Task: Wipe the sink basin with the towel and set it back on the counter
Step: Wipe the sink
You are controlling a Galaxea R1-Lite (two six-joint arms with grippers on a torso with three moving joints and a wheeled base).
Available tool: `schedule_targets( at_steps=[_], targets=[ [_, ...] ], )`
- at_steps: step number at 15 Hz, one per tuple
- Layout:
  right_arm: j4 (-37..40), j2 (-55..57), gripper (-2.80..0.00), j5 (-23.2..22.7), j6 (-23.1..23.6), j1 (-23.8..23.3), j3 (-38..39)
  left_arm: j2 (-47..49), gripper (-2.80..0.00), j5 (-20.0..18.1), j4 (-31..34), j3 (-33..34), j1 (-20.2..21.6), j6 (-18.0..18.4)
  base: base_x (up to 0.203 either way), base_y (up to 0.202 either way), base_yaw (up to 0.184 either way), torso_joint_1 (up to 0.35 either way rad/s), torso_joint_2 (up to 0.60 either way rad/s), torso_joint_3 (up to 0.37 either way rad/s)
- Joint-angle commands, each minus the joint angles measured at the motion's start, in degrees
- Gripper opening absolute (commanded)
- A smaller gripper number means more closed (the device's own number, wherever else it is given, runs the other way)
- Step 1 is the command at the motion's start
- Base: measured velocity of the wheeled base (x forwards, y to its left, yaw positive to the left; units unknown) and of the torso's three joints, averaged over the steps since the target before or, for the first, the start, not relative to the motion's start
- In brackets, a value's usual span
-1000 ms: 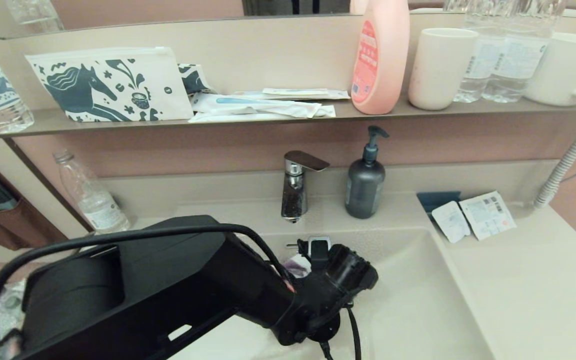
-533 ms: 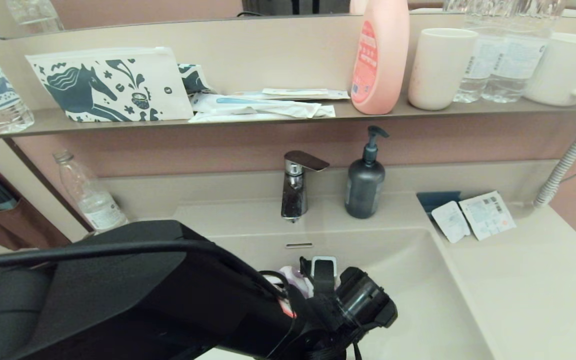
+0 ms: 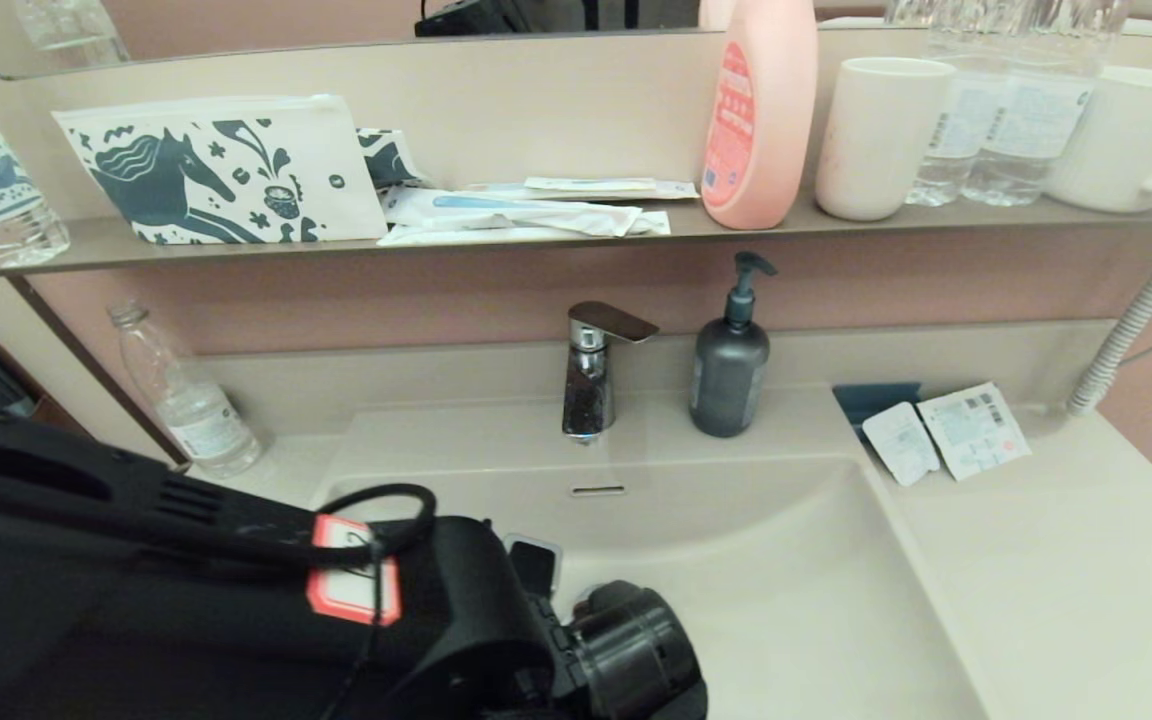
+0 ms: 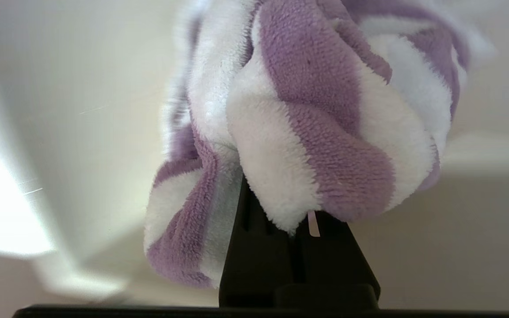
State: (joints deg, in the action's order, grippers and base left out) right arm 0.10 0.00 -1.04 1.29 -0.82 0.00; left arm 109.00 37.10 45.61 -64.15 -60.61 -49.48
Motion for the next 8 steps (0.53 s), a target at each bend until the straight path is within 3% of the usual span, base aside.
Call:
schedule_targets(
  at_steps=[1, 3, 5, 8],
  targets=[
    [0.0, 0.0, -2.8, 0.0, 0.0, 0.0, 0.0, -8.6, -2.8, 0.5, 8.4, 2.3, 3.6, 2.0, 0.0, 0.0, 0.0, 0.0, 0.0, 0.0],
    [0.0, 0.0, -2.8, 0.0, 0.0, -0.1, 0.0, -11.3, -2.8, 0.6, 9.6, 5.4, 7.4, 5.7, 0.0, 0.0, 0.0, 0.0, 0.0, 0.0],
    [0.0, 0.0, -2.8, 0.0, 0.0, 0.0, 0.0, -11.0, -2.8, 1.0, 7.7, 7.5, 10.0, 6.8, 0.0, 0.0, 0.0, 0.0, 0.0, 0.0],
    [0.0, 0.0, -2.8, 0.0, 0.0, 0.0, 0.0, -9.3, -2.8, 1.1, -4.0, 13.6, 10.6, 9.0, 0.0, 0.0, 0.0, 0.0, 0.0, 0.0]
  ],
)
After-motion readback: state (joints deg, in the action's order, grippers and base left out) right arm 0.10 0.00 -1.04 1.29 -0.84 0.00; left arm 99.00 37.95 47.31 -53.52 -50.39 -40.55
